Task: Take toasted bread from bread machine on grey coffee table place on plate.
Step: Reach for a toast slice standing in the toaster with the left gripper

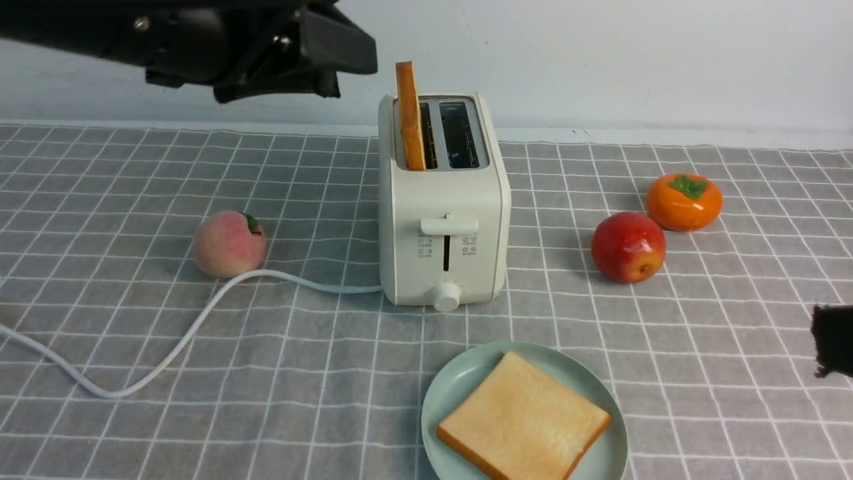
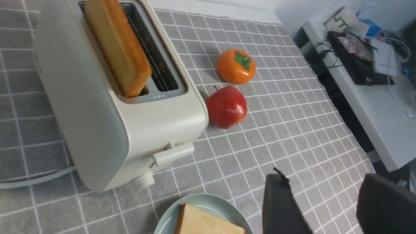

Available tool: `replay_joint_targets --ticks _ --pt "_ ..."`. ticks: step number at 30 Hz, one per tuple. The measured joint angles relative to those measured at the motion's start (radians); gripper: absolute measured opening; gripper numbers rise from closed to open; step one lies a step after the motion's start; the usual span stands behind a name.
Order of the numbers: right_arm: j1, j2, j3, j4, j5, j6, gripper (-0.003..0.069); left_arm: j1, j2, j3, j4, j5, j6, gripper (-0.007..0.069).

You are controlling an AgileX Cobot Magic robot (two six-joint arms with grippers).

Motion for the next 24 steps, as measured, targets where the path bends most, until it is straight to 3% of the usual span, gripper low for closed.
replay_joint_targets --ticks 5,10,15,18,20,24 --pt "-0.001 -0.027 0.0 -0.054 0.016 0.052 0.0538 0.0 0.2 -0.209 0.086 0.057 -0.117 0.0496" --pt "0.006 -0.026 0.0 -0.065 0.017 0.081 0.0538 -0.009 0.351 -0.366 0.12 0.103 -0.142 0.0589" --pt "0.037 -0.026 0.0 -0.067 0.017 0.084 0.0538 -0.053 0.444 -0.453 0.213 0.106 -0.179 0.0603" --pt "0.046 -0.026 0.0 -0.067 0.018 0.084 0.0538 -0.091 0.495 -0.503 0.339 0.111 -0.273 0.0603" --pt "0.046 -0.026 0.0 -0.067 0.019 0.084 0.0538 -0.115 0.53 -0.525 0.471 0.111 -0.435 0.0598" --pt "0.046 -0.03 0.0 -0.074 0.015 0.084 0.0538 -0.128 0.554 -0.531 0.575 0.092 -0.563 0.0594"
